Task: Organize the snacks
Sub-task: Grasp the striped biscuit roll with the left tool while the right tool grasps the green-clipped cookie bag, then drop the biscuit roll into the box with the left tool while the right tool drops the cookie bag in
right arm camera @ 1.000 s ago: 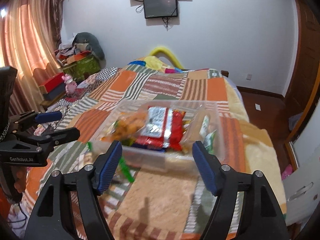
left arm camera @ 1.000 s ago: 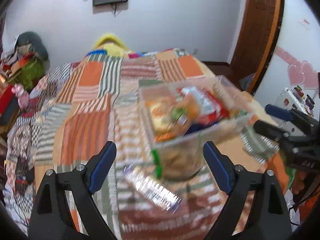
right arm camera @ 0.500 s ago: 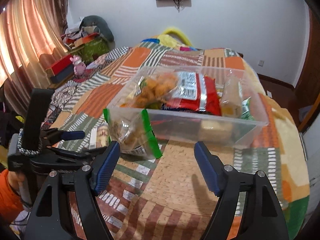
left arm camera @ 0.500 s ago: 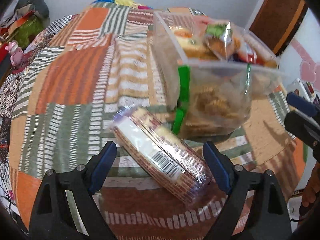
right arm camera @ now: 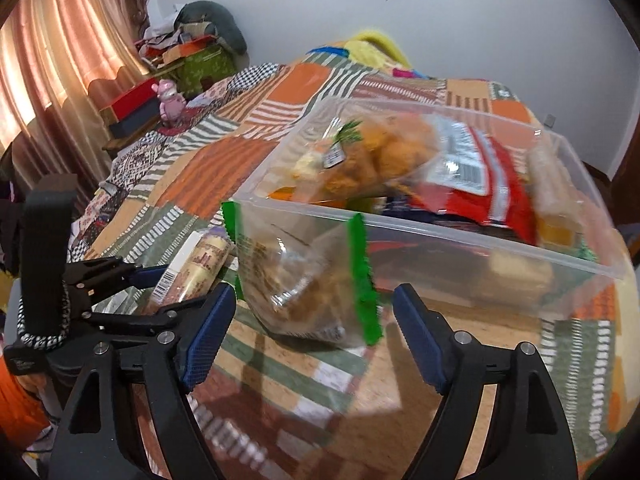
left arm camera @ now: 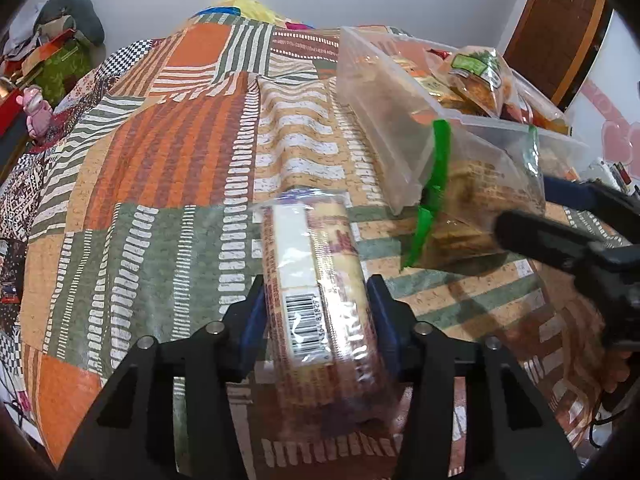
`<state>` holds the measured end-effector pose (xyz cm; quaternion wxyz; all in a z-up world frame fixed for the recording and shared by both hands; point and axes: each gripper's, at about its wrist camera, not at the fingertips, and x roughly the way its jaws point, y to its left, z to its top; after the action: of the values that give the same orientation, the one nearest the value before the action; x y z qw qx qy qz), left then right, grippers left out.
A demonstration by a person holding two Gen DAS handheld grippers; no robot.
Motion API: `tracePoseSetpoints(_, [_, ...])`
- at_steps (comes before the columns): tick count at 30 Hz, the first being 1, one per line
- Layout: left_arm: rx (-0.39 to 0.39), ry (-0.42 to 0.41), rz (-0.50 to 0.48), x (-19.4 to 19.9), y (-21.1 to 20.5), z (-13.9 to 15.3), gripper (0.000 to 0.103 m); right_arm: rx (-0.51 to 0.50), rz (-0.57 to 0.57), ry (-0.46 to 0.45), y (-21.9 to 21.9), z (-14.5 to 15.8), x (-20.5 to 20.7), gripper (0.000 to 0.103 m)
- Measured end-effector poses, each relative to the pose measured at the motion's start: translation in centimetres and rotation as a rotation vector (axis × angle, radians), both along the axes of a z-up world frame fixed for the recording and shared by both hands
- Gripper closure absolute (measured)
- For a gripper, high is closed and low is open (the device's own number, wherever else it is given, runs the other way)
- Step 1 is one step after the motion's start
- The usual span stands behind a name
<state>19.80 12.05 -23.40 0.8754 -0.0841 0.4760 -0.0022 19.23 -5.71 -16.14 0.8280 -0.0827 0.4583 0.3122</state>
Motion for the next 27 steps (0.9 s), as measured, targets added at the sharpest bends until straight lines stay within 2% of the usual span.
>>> tracePoseSetpoints(9, [0.02, -0.035, -0.019, -1.2, -0.7, 0.9, 0.058, -0.007, -0.02, 0.066, 0.7, -1.4, 0.8, 0.021])
tracePoseSetpoints(14, [0.022, -0.056, -0.012, -2.3, -1.0, 2.2, 0.058, 0.026, -0.024, 0.09, 0.1, -1.4, 0.6, 0.037])
tracePoseSetpoints(20, [0.03, -0.088, -0.002, -3.4, -1.3, 4.6, 0.058, 0.045, -0.013, 0.081, -1.0, -0.6, -0.5, 0.05])
tracePoseSetpoints(27, [0.038, -0.139, -0.01, -3.9, -2.9, 7.5, 0.058, 0.072, -0.036, 0.027, -3.4, 1.7, -1.6, 0.051])
